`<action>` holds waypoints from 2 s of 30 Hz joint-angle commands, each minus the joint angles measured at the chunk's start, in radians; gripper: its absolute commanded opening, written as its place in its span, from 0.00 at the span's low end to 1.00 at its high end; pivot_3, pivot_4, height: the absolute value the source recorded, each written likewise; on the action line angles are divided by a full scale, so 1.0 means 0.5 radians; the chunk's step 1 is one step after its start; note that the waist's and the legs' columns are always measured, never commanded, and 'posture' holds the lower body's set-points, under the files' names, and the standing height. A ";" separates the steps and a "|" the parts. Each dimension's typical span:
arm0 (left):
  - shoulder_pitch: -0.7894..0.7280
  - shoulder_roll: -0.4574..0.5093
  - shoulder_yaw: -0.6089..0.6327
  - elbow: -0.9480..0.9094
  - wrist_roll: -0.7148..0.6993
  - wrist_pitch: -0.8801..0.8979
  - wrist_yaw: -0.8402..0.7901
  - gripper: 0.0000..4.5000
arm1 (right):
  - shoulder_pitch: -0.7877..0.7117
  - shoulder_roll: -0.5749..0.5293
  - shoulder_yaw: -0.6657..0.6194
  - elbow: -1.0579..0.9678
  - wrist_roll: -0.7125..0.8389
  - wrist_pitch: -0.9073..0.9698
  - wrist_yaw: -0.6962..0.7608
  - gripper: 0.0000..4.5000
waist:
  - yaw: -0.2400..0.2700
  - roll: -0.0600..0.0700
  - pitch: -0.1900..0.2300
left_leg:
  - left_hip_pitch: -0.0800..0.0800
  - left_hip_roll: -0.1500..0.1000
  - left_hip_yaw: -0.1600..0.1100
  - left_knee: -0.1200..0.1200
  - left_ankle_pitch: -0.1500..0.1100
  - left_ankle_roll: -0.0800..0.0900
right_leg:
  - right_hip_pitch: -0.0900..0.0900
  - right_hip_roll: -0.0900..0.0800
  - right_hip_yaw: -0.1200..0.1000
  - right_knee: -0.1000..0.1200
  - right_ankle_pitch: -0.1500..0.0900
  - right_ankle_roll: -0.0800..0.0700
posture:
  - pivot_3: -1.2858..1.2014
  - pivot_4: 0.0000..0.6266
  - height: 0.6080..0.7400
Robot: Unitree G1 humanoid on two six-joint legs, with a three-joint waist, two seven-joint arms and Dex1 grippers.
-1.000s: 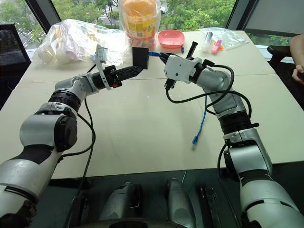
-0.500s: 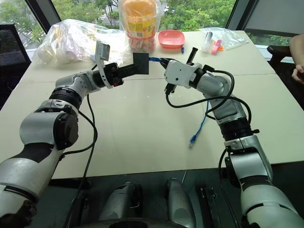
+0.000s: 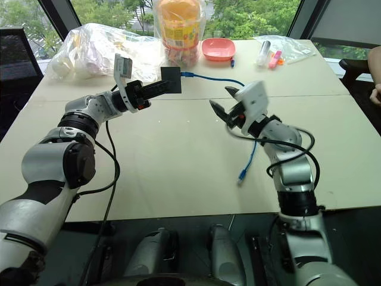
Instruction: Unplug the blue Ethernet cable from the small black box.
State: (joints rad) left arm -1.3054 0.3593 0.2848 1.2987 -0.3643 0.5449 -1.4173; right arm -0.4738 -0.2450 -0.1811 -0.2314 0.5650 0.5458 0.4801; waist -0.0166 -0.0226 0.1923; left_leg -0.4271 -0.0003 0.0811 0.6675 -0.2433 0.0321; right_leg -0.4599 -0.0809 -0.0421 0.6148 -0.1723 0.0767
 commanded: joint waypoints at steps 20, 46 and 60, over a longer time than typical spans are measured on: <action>0.382 -0.153 -0.081 -0.874 -0.337 0.749 -0.229 0.11 | -0.038 0.488 -0.038 -0.193 0.954 0.282 -0.632 0.66 | 0.002 0.001 0.000 | -0.001 -0.003 0.000 0.000 0.000 0.001 | 0.000 0.003 0.001 -0.002 0.001 -0.002 | 0.52 0.24 1.00; 0.376 -0.083 -0.086 -0.818 -0.373 0.619 -0.130 0.11 | -0.066 0.499 -0.070 -0.043 0.950 0.155 -0.734 0.01 | 0.003 0.001 0.000 | -0.001 -0.003 0.000 0.000 0.000 0.001 | 0.000 0.002 0.001 -0.004 0.001 -0.002 | 0.52 0.24 1.00; 0.353 0.020 0.020 -0.750 -0.416 0.539 -0.034 0.11 | -0.159 0.345 -0.253 0.092 0.987 0.078 -0.735 0.01 | 0.004 0.001 0.000 | -0.001 -0.003 0.001 -0.001 0.000 0.001 | 0.000 0.002 0.001 -0.005 0.001 -0.002 | 0.52 0.24 1.00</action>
State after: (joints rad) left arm -1.1098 0.3608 0.2893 0.9508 -0.5554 0.8246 -1.4326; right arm -0.5278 -0.0652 -0.2962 -0.1731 1.0446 0.6002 0.1052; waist -0.0147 -0.0222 0.1921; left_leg -0.4277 -0.0018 0.0817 0.6670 -0.2434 0.0325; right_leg -0.4597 -0.0800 -0.0417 0.6125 -0.1719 0.0758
